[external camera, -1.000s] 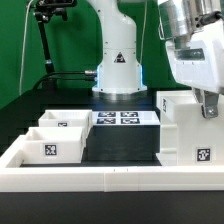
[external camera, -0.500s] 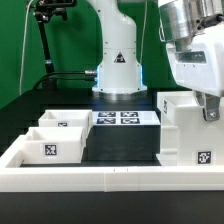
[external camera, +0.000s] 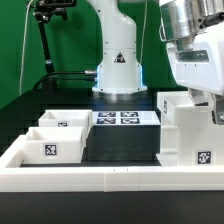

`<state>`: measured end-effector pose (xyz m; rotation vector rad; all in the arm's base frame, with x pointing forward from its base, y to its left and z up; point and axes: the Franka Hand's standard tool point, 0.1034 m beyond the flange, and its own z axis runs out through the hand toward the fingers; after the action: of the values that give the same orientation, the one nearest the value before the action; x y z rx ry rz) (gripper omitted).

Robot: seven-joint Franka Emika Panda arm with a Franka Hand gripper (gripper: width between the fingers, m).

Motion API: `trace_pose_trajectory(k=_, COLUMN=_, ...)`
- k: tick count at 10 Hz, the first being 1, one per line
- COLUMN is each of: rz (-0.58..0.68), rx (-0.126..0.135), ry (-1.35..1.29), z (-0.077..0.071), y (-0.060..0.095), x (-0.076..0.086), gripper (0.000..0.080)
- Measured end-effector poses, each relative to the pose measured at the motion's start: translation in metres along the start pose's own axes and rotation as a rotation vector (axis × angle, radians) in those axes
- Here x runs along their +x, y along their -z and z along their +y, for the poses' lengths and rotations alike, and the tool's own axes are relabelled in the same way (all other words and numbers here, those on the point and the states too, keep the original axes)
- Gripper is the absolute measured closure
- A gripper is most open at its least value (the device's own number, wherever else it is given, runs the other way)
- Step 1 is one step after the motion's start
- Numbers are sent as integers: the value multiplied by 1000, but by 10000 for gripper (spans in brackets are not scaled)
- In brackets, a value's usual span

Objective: Assemble drawer

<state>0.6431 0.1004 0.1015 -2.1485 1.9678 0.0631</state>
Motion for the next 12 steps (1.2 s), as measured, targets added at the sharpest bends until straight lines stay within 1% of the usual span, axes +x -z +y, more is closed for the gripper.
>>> trace_pose_trajectory(k=1, rz=0, rx=0, ry=1, z=0, y=0, x=0, gripper=171)
trace_pose_trajectory(k=2, rz=0, rx=0, ry=4, z=0, y=0, x=0, gripper=154)
trace_pose_trajectory(k=3, rz=-8, rx=0, ry=84, z=1, y=5, x=0, gripper=154)
trace_pose_trajectory(k=4, rz=-19, rx=10, ry=128, z=1, y=17, x=-1, gripper=151)
trace_pose_trajectory(k=5, rz=-20, rx=19, ry=161, z=6, y=30, x=-6, gripper=151)
trace_pose_trajectory(k=6, rz=-18, rx=24, ry=237, z=13, y=42, x=-6, gripper=150)
trace_pose_trajectory(k=8, rz=-14, rx=23, ry=384, z=30, y=57, x=-2, gripper=150)
trace_pose_trajectory(k=9, rz=-14, rx=23, ry=441, z=39, y=62, x=3, gripper=150)
trace_pose_trajectory(k=10, rz=-12, rx=18, ry=505, z=46, y=63, x=12, gripper=150)
trace_pose_trajectory(k=11, rz=-8, rx=13, ry=578, z=50, y=63, x=21, gripper=150)
trace_pose_trajectory(k=12, rz=-8, rx=13, ry=563, z=50, y=63, x=20, gripper=150)
